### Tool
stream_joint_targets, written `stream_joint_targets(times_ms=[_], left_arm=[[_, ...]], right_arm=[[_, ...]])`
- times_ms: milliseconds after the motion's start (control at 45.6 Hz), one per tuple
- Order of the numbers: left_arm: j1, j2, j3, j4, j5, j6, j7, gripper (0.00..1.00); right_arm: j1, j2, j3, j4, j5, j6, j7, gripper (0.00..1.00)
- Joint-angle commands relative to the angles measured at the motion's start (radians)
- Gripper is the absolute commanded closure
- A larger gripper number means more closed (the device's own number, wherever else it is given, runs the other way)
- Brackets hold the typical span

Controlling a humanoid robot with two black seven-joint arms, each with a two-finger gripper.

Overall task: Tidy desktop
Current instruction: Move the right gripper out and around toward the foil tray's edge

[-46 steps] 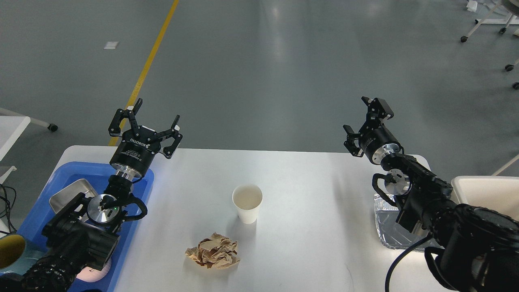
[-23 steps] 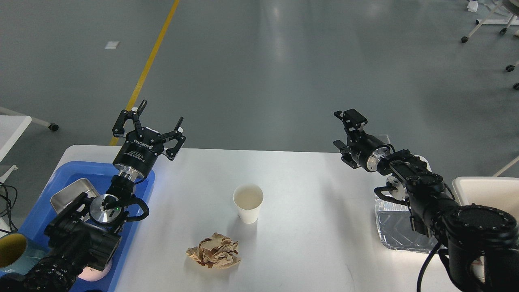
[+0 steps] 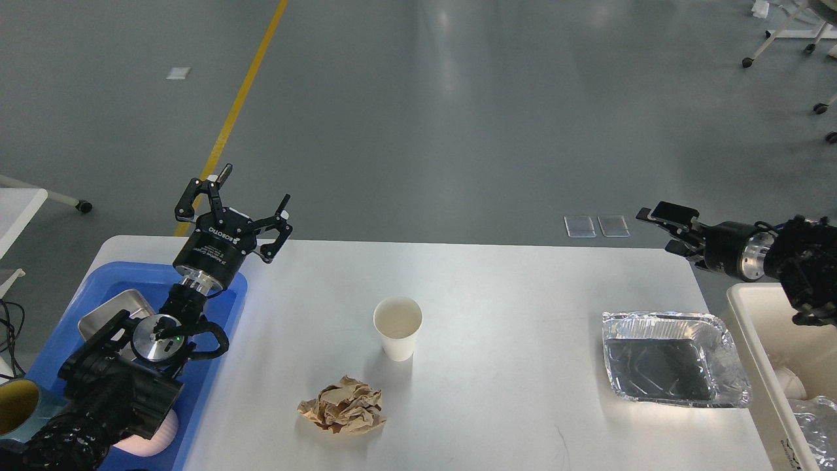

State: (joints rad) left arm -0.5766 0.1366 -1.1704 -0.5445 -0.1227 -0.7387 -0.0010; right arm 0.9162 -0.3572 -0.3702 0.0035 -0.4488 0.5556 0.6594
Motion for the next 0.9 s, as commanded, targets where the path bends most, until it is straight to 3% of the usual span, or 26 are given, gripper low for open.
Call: stream_joint_targets(times_ms=[0,351,461,548,636,658,790,878], left_arm=[[-0.002,-0.002,0.0,0.0,0.0,-0.001,0.001,0.03],[0.0,0.0,0.046,0.0,-0.002,0.001,-0.005,0.03],[0.001,0.005,0.046,0.0,-0.002,0.001,-0.005,0.03],[0.003,0.014,0.048,0.0,-0.002,0.001,-0.005,0.03],[0.009,0.014,0.048,0.0,-0.002,0.001,-0.005,0.03],[0.009,0.014,0.048,0.0,-0.002,0.001,-0.005,0.03],[0.004,0.015,0.049,0.0,-0.002,0.002,-0.004,0.03],[0.001,0.014,0.049,0.0,0.0,0.002,-0.002,0.03]], right_arm=[[0.007,-0.042,-0.053,0.001,-0.06,0.006,0.08,0.0],[0.095,0.0,-0.059,0.121,-0.068,0.004,0.108,0.0],[0.101,-0.017,-0.061,0.118,-0.077,0.004,0.196,0.0],[0.102,-0.04,-0.072,0.124,-0.151,0.004,0.224,0.0],[0.101,-0.06,-0.073,0.148,-0.206,-0.003,0.301,0.0],[0.101,-0.072,-0.073,0.158,-0.211,-0.003,0.301,0.0],[0.115,-0.161,-0.073,0.292,-0.212,-0.008,0.301,0.0],[0.162,-0.252,-0.072,0.482,-0.217,-0.028,0.301,0.0]])
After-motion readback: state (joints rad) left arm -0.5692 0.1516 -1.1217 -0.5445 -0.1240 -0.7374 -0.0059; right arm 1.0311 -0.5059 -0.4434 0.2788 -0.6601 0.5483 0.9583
